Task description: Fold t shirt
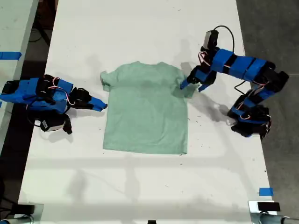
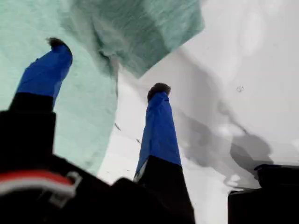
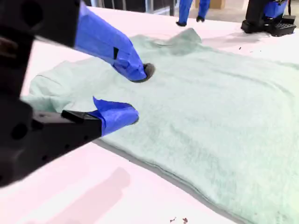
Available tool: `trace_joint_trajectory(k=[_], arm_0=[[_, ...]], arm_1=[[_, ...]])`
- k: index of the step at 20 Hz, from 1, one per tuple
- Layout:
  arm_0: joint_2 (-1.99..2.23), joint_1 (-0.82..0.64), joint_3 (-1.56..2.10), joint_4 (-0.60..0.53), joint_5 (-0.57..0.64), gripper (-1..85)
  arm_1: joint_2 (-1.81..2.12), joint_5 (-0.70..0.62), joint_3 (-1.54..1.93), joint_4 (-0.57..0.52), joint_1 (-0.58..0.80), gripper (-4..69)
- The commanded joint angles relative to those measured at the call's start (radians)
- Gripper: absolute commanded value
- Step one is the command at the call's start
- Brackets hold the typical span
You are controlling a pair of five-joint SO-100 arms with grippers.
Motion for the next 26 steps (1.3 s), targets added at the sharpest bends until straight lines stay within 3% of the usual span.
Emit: trace_joint_trajectory(k=[1, 5, 7, 8, 9, 14, 17, 20, 26], arm_0=[[0.006, -0.011, 0.018, 0.002, 0.002, 10.6], [0.006, -0.008, 0.02, 0.002, 0.0, 10.6], [0.006, -0.005, 0.02, 0.002, 0.0, 10.6], [0.006, -0.003, 0.02, 0.002, 0.0, 10.6], [0.006, -0.002, 0.02, 0.002, 0.0, 10.6], [0.006, -0.005, 0.02, 0.0, 0.0, 10.7], [0.006, -0.006, 0.02, 0.0, 0.0, 10.8], [0.006, -0.003, 0.02, 0.0, 0.0, 10.8], [0.006, 0.003, 0.02, 0.0, 0.0, 11.1]], arm_1=[[-0.058, 0.021, 0.049, -0.161, 0.035, 28.1], [-0.135, 0.014, 0.057, -0.258, 0.06, 20.9], [-0.147, 0.002, 0.049, -0.282, 0.077, 11.9], [-0.147, -0.003, 0.031, -0.268, 0.078, 4.2], [-0.147, -0.005, -0.005, -0.236, 0.074, 1.5], [-0.163, 0.008, -0.311, 0.0, -0.003, 1.4], [-0.222, 0.0, -0.56, 0.078, -0.083, 1.4], [-0.333, -0.051, -0.756, 0.044, -0.161, 1.4], [-0.623, -0.1, -0.854, -0.206, -0.262, 1.5]])
